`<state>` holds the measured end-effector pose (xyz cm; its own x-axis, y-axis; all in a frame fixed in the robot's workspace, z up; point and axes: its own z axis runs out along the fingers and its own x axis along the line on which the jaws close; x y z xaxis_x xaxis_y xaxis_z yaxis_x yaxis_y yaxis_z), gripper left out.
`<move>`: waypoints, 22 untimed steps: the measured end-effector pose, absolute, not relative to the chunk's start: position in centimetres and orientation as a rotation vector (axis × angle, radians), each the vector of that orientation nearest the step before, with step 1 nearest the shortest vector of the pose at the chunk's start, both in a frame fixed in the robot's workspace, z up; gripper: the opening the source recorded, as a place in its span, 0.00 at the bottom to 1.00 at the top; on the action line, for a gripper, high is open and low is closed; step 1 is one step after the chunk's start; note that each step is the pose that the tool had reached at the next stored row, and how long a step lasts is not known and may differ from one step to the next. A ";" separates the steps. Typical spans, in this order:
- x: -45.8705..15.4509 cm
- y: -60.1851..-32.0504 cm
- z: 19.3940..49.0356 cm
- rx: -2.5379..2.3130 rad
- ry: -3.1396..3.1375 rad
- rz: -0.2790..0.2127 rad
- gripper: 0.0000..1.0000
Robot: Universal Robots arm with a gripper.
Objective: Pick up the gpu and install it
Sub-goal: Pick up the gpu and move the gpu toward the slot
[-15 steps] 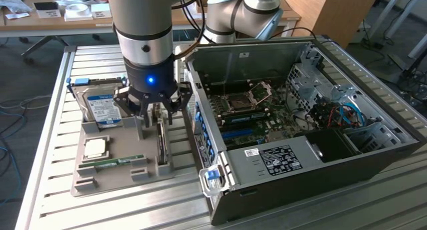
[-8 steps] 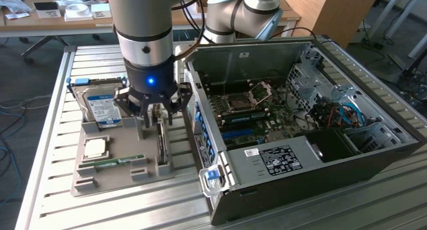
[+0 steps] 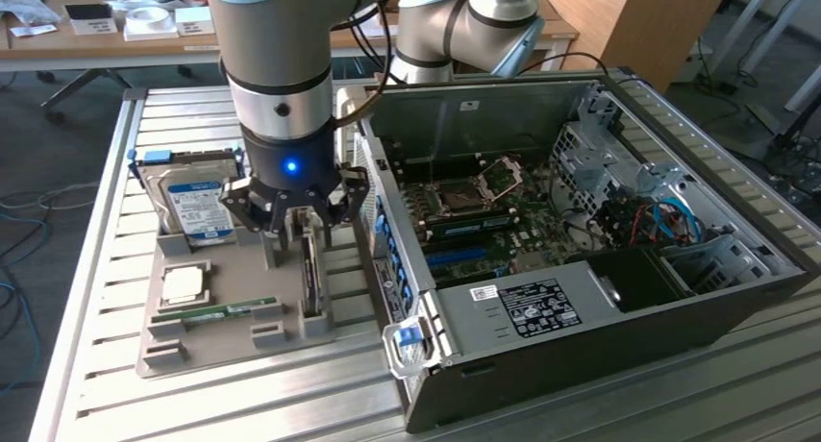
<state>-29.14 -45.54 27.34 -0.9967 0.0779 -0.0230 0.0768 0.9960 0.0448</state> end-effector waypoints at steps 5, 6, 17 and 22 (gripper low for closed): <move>-29.1 -45.5 27.3 0.121 3.114 0.069 0.53; -29.1 -45.5 27.3 0.121 3.114 0.069 0.53; -29.1 -45.5 26.8 0.121 3.113 0.073 0.53; -29.1 -45.5 26.3 0.121 3.113 0.073 0.53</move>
